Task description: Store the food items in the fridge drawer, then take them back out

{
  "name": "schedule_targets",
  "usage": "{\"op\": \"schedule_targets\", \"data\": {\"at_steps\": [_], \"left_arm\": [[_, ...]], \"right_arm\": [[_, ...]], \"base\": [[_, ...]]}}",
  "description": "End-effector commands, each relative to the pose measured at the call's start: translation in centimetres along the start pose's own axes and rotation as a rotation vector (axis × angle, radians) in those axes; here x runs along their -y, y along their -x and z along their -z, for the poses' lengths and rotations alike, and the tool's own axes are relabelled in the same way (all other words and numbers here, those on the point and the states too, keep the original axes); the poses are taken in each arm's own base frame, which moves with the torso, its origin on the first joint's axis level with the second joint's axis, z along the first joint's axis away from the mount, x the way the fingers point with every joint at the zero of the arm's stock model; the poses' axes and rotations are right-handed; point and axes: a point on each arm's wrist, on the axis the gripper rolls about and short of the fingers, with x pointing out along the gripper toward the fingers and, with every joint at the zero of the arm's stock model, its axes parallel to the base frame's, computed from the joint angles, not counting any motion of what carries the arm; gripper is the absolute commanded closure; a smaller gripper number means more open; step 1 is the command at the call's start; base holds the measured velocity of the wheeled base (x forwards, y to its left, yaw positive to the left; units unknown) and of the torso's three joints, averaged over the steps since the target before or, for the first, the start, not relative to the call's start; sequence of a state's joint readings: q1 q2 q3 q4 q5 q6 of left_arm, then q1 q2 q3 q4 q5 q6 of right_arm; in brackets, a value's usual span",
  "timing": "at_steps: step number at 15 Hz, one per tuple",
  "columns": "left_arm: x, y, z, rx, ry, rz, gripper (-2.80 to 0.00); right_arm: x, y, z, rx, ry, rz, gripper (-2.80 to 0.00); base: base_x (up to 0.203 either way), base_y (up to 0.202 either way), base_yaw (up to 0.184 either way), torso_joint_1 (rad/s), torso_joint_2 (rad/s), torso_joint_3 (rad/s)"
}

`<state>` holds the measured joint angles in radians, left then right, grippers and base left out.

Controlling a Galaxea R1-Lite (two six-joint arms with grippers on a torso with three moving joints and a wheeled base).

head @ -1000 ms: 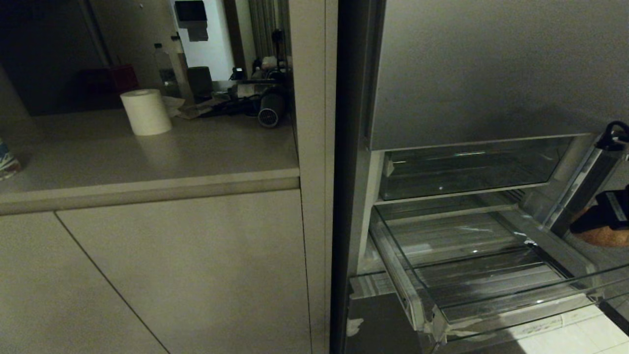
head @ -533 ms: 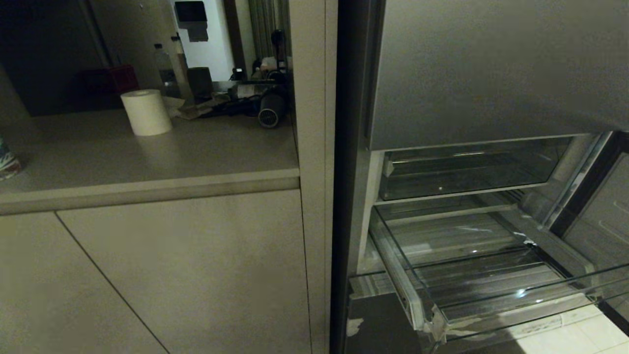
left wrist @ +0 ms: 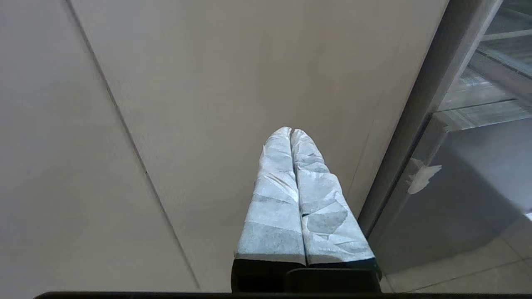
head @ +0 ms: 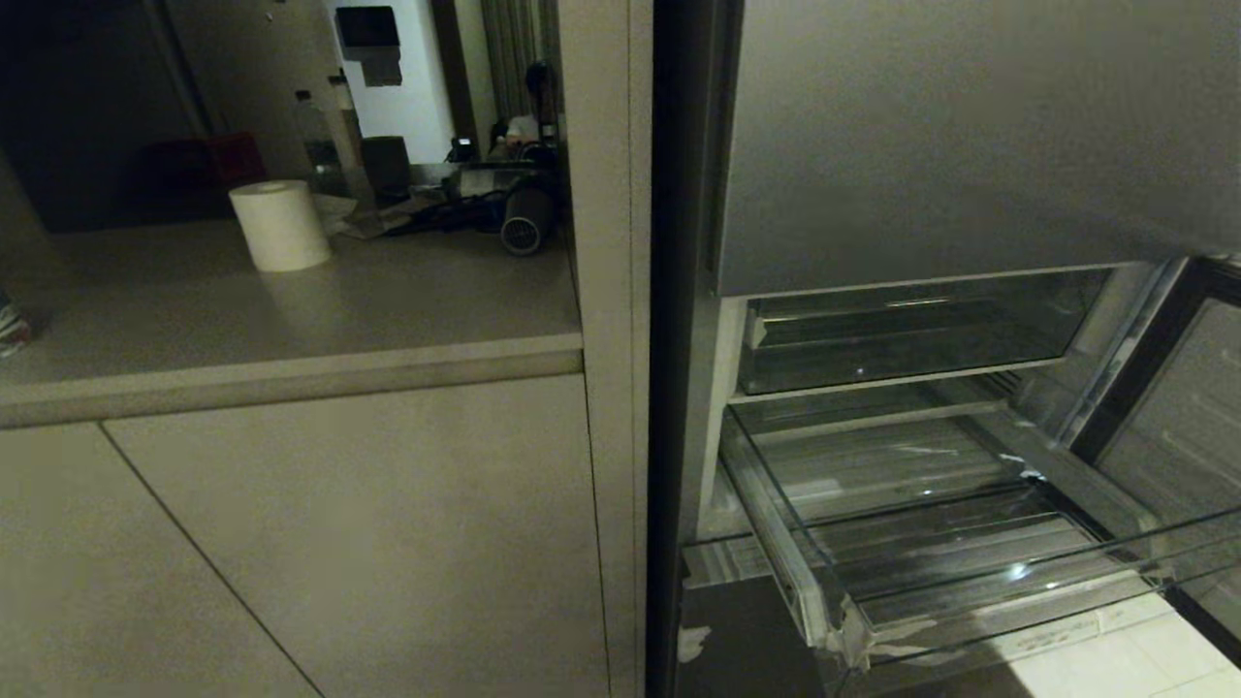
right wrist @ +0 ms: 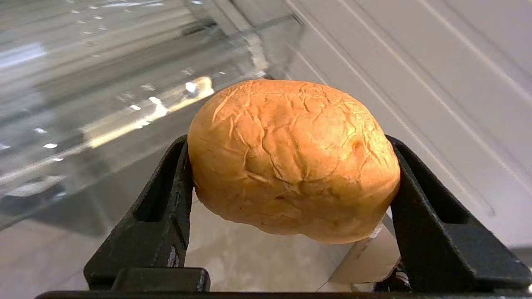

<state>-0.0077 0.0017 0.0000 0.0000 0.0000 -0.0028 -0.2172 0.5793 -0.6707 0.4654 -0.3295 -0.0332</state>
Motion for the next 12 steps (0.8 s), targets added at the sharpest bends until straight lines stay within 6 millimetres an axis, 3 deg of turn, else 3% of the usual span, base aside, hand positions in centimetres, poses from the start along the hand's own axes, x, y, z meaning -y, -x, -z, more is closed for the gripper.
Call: {"op": "schedule_targets", "data": {"at_steps": [1,9,12], "left_arm": [[0.0,-0.01,0.0,-0.001,0.0,0.0,0.0],[0.0,-0.01,0.0,-0.001,0.0,0.0,0.0],[0.0,-0.01,0.0,-0.001,0.0,0.0,0.0]], "right_arm": [[0.21,0.72,1.54,0.038,-0.014,0.013,0.0],[0.5,1.46,1.3,0.105,-0.06,0.091,0.0],[0.6,1.38,0.74,0.157,-0.128,0.206,0.0]], "base": [[0.002,0.001,-0.122,-0.002,0.0,0.002],[-0.001,0.007,-0.176,0.001,0.0,0.002],[-0.001,0.006,-0.171,0.002,0.0,0.002]]}}
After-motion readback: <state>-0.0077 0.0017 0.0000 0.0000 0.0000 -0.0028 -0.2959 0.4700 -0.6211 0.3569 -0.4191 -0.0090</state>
